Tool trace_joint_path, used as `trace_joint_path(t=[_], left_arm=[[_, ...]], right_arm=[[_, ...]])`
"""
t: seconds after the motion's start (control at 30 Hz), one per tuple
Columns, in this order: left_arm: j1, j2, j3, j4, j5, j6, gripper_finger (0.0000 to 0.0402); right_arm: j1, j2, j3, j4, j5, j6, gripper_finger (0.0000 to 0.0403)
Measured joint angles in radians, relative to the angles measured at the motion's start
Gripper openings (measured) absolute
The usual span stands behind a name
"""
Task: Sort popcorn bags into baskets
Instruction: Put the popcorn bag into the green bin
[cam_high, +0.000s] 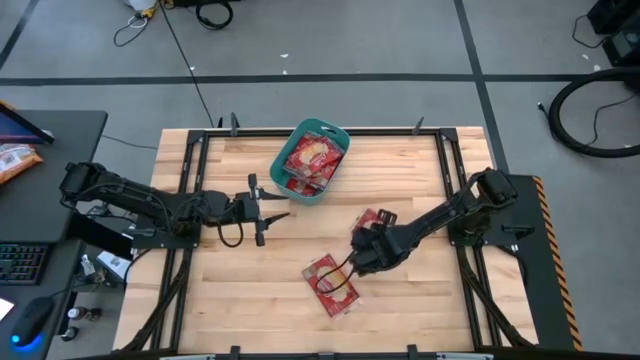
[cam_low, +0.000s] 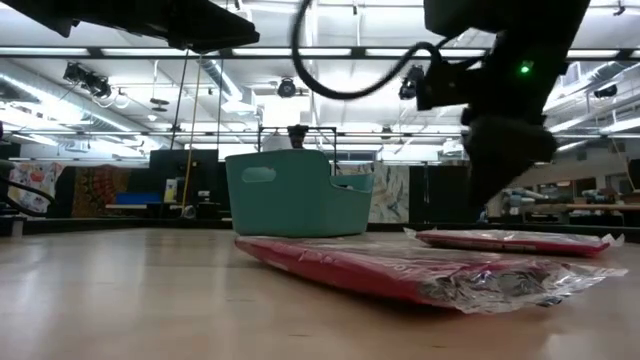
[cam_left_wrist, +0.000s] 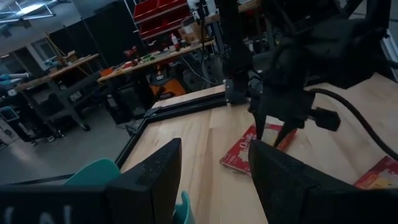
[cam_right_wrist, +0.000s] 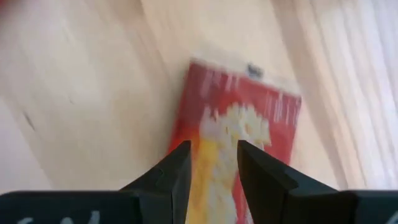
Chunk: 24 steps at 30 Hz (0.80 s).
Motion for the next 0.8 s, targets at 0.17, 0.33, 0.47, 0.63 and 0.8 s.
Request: trace_joint_path(t=[0.17, 0.33, 0.47, 0.63, 0.8], left_arm=[[0.0, 0.0, 0.0, -0.001, 0.0, -0.008, 0.0192], [0.0, 0.0, 0.0, -0.008, 0.001, -0.007, 0.0192], [0.0, 0.0, 0.0, -0.007, 0.001, -0.007, 0.0192], [0.0, 0.0, 0.0, -0.008, 0.001, -0.007, 0.0192], [0.0, 0.0, 0.0, -0.007, 0.001, -0.007, 0.0192]], right_arm=[[0.013, 0.022, -0.05, 0.144, 0.021, -0.045, 0.0142], [0.014, 0.025, -0.092, 0.142, 0.063, -0.024, 0.0175], [0.014, 0.025, -0.119, 0.181, 0.065, -0.022, 0.0203], [0.015, 0.024, -0.153, 0.226, 0.053, -0.001, 0.0222], [0.013, 0.024, -0.144, 0.219, 0.05, -0.002, 0.0221]])
